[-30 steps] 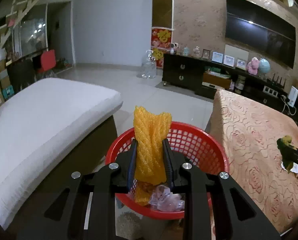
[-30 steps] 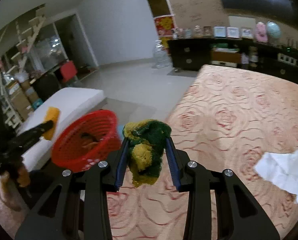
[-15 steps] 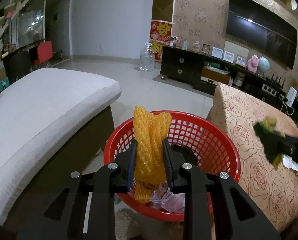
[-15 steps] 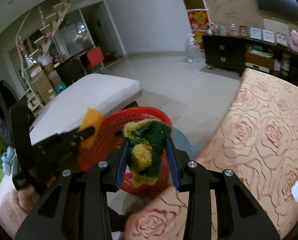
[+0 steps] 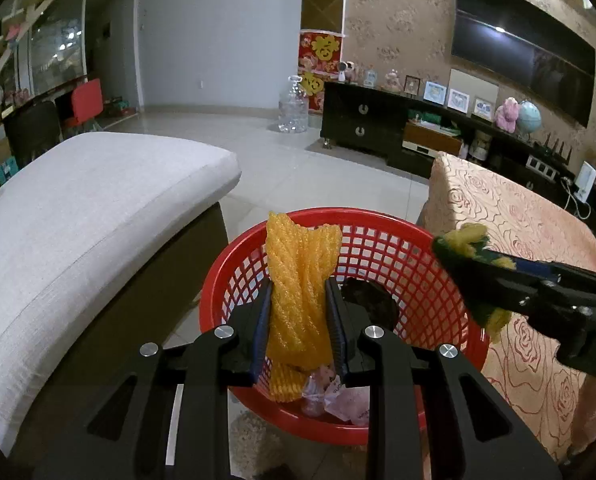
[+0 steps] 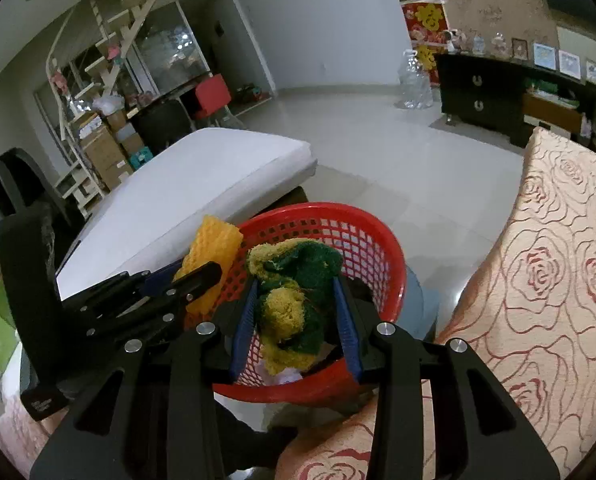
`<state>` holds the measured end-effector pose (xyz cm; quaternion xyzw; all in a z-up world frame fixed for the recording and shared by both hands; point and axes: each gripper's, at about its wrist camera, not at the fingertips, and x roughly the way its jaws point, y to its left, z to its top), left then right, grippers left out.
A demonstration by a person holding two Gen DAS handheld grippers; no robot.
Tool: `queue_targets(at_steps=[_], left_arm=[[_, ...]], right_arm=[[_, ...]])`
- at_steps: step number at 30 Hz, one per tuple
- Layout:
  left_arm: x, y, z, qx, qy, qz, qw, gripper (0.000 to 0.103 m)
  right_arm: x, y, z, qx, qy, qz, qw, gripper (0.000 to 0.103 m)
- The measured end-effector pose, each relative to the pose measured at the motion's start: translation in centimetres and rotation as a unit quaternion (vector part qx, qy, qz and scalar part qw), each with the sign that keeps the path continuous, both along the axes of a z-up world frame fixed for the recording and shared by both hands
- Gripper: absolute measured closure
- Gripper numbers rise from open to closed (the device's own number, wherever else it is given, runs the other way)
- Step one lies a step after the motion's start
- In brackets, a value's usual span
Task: Collect trash
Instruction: 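Open both tools to drop the sponge and scrubber into the wastebasket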
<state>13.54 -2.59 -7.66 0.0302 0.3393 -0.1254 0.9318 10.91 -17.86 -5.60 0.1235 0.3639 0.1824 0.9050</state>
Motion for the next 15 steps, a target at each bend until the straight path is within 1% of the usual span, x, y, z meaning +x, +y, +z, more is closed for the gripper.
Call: queue_targets(at_steps=[2,6,8,9,11,15], left_arm=[[0.0,0.0,0.0,-0.001,0.003,0.000,1.0000,0.078],[0.0,0.0,-0.1,0.001,0.003,-0.001,1.0000,0.074],[0.0,0.3,-0.1,-0.001,0.004,0.004,1.0000,0.067],[0.0,0.5,0.0,-0.005,0.003,0.008,1.0000,0.066],[0.1,0.8,0.0,-0.012,0.003,0.011,0.9999,0.058],[0.0,0.9,0.1,-0.018,0.001,0.008,0.9998,0.051]], right_arm=[[0.2,0.3,-0.2,-0.001,0.002,0.002,1.000,0.066],[0.4,1.0,-0.7,0.001,0.007,0.013,1.000,0.066],[0.6,1.4,-0.9,0.004,0.010,0.019,1.000,0.064],[0.5,1.5,-0.9,0.004,0.010,0.020,1.000,0.062],[0.4,1.6,-0.9,0.006,0.010,0.022,1.000,0.058],[0.3,1.4,-0.9,0.012,0.013,0.023,1.000,0.050]])
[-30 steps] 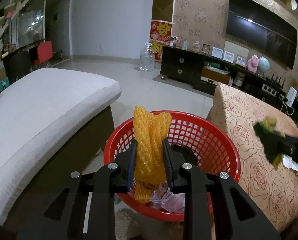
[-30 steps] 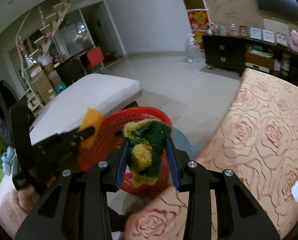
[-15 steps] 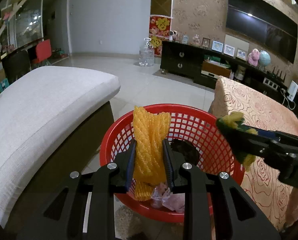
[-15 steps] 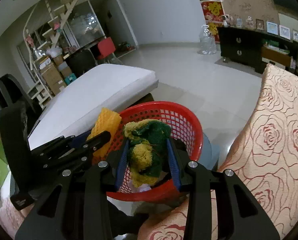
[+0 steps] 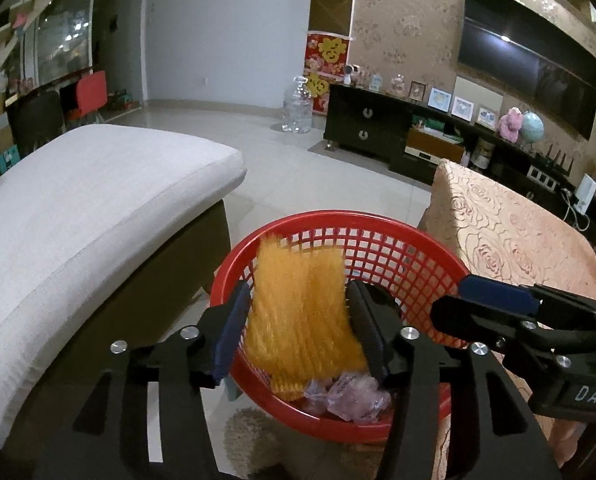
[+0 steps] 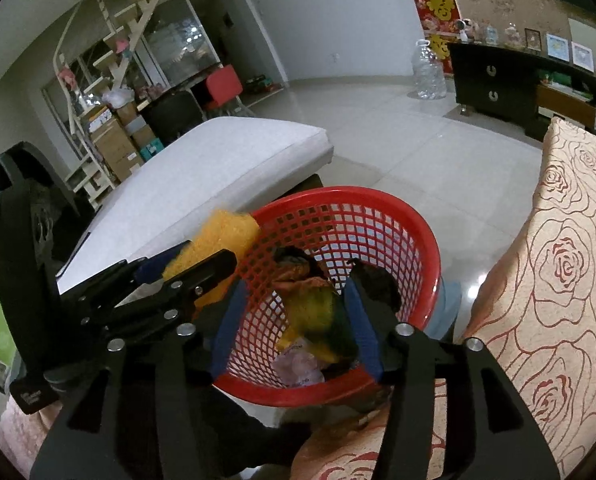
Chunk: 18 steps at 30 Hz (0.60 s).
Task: Collect trash
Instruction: 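Open both tools to drop the sponge and scrubber into the wastebasket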
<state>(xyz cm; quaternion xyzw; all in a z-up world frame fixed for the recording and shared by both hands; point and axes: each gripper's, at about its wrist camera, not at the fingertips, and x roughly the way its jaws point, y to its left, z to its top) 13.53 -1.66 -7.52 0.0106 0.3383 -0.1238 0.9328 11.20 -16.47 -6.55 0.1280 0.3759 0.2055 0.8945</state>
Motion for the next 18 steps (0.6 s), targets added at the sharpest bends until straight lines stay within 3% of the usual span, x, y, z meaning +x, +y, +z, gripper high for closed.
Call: queue_targets(at_steps=[8,18], left_arm=[[-0.2,0.9,0.5,-0.019,-0.007,0.004,0.9998,0.033],[-1.0,0.2,1.0,-0.008,-0.034,0.003,0.9994,0.029]], right_arm=[[-0.8,-1.4,0.3,0.000,-0.004,-0.018,1.000,0.045],[-2.5,-3.5,0.9,-0.020,-0.026,-0.055,0.998,0.039]])
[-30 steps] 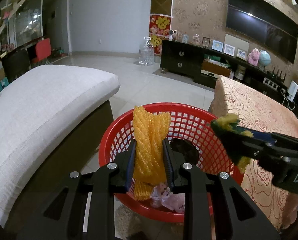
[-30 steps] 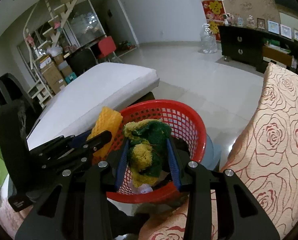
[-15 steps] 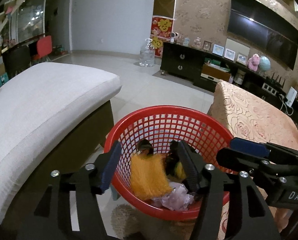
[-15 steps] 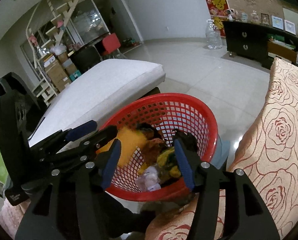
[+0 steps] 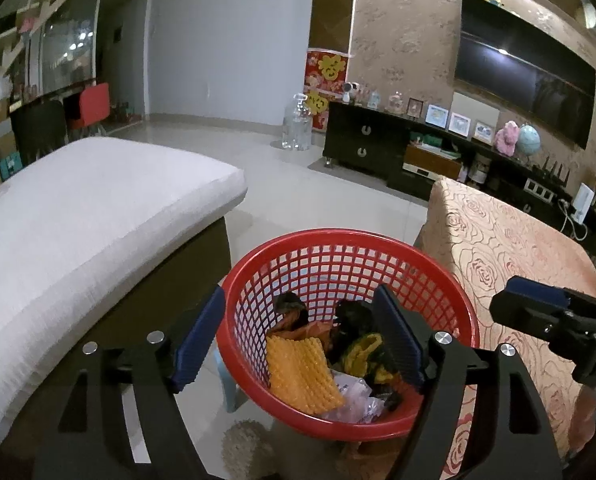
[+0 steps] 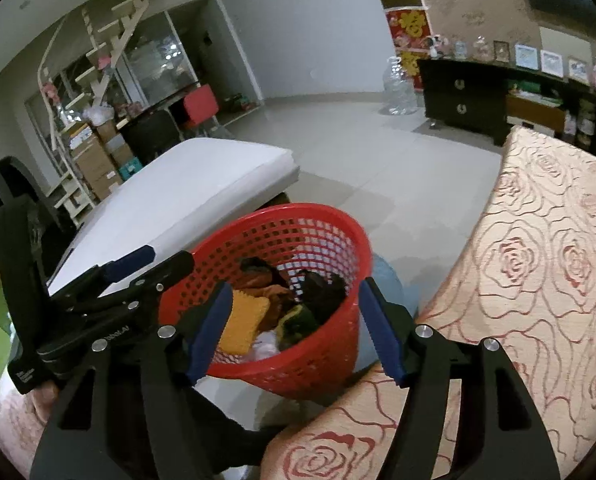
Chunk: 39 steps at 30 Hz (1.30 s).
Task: Collect trash
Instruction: 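Open both tools to drop the sponge and scrubber into the wastebasket, then move both tools back to the table toward the white tissues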
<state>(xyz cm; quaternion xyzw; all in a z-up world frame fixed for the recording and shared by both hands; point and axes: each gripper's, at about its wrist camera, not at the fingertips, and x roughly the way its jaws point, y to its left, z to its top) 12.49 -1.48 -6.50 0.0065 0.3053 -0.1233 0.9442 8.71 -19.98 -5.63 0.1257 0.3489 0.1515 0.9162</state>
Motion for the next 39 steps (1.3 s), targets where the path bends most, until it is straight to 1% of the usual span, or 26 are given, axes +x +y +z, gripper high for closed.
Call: queue_targets(at_steps=[5,8,17,22,30,33,39], left_arm=[[-0.4,-0.8,0.2,0.008,-0.011,-0.006,0.9999,0.027],[-0.4,-1.0,0.2,0.008,-0.014,-0.009,0.9998,0.027],[-0.8,-1.8,0.1,0.006,-0.014,-0.019,0.9997,0.027],[-1.3,-2.8,0.0,0.010,-0.015,-0.030,0.9994,0.027],[-2.3,-4.4,-0.2,0.021,-0.018,-0.049,0.9984,0.027],[-2.4,-4.9,-0.3,0.021,-0.016,-0.055,0.9981,0.027],[-3.1,-6.3,-0.5,0.022,-0.011,-0.071,0.9972,0.027]], right_arm=[[-1.1,-1.0,-0.1,-0.014,-0.003,-0.022,1.000,0.039],[-1.7,-2.0,0.0,-0.032,-0.006,-0.040,0.999,0.039],[-3.9,-4.8,0.4,-0.064,-0.021,-0.088,0.994,0.039],[-5.2,-6.7,0.2,-0.072,-0.020,-0.117,0.990,0.039],[-7.8,-9.5,-0.5,-0.092,-0.011,-0.170,0.981,0.038],[-8.9,-10.8,-0.9,-0.097,-0.007,-0.195,0.976,0.034],[-10.8,-13.9,-1.7,-0.111,0.006,-0.251,0.962,0.034]])
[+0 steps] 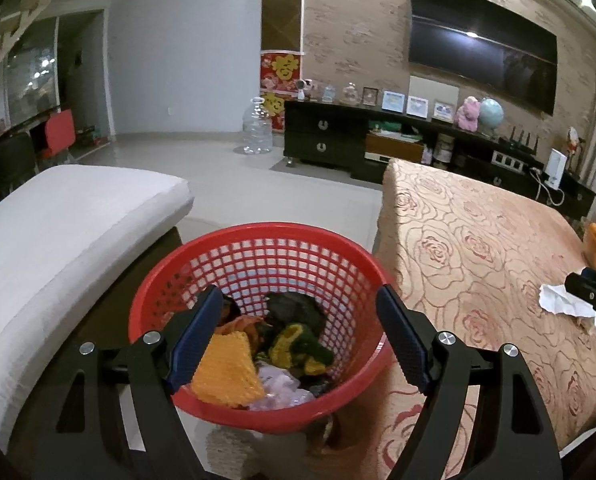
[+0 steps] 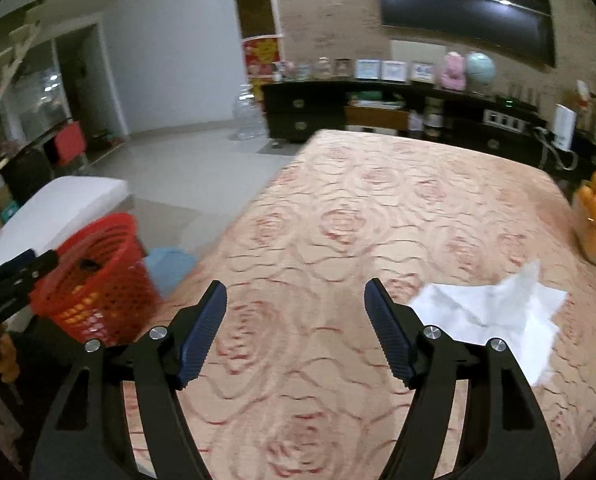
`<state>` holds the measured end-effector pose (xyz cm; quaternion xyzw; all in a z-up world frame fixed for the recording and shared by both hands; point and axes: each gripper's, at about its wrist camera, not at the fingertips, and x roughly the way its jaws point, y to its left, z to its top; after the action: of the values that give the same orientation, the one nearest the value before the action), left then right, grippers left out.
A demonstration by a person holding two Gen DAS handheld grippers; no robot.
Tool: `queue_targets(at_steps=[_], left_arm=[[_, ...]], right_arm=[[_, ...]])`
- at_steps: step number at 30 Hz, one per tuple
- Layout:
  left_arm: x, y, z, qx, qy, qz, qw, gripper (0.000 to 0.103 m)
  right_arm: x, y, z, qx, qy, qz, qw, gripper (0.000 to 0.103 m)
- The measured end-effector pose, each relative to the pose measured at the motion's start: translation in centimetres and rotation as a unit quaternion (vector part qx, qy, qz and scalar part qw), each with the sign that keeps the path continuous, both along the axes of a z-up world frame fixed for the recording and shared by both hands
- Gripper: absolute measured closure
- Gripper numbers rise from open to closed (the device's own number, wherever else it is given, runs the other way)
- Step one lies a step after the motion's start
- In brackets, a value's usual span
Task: Collect trash
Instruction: 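Move both tools back to the table toward the white tissues, then grasp the white tissue with the left tool while the right tool grasps the mesh cloth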
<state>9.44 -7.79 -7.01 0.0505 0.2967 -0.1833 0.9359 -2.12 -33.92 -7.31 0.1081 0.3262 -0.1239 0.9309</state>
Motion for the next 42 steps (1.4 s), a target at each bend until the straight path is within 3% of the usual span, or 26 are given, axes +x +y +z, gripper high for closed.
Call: queue_targets(at_steps=[7,13,17,26,33,38,42], left_arm=[[-0.7,-2.2,-0.3,0.000,0.010,-0.024,0.9997,0.027],[-1.5,-4.5,-0.6,0.012,0.010,-0.050,0.9987,0.027],[-1.9,-5.3,-0.8,0.020,0.010,-0.060,0.9979,0.027],[-1.9,-6.1,-1.2,0.029,0.013,-0.066,0.9973,0.027],[-1.8,-6.1,-1.3,0.029,0.013,-0.066,0.9973,0.027],[-1.9,-6.2,-1.3,0.026,0.013,-0.067,0.9974,0.027],[-2.0,-6.2,-1.2,0.024,0.013,-0.068,0.9973,0.027]], right_arm=[[-2.4,-5.4,-1.0,0.013,0.005,-0.073,0.997,0.034],[-4.8,-12.3,-3.3,0.011,0.031,-0.181,0.983,0.030],[-5.3,-15.0,-5.5,0.016,0.058,-0.217,0.974,0.028],[-3.8,-16.9,-9.4,0.037,0.094,-0.211,0.972,0.029],[-3.1,-15.9,-9.5,0.055,0.098,-0.187,0.976,0.059],[-2.8,-13.2,-9.0,0.089,0.082,-0.132,0.984,0.061],[-1.9,-8.9,-8.0,0.073,0.077,-0.067,0.992,0.061]])
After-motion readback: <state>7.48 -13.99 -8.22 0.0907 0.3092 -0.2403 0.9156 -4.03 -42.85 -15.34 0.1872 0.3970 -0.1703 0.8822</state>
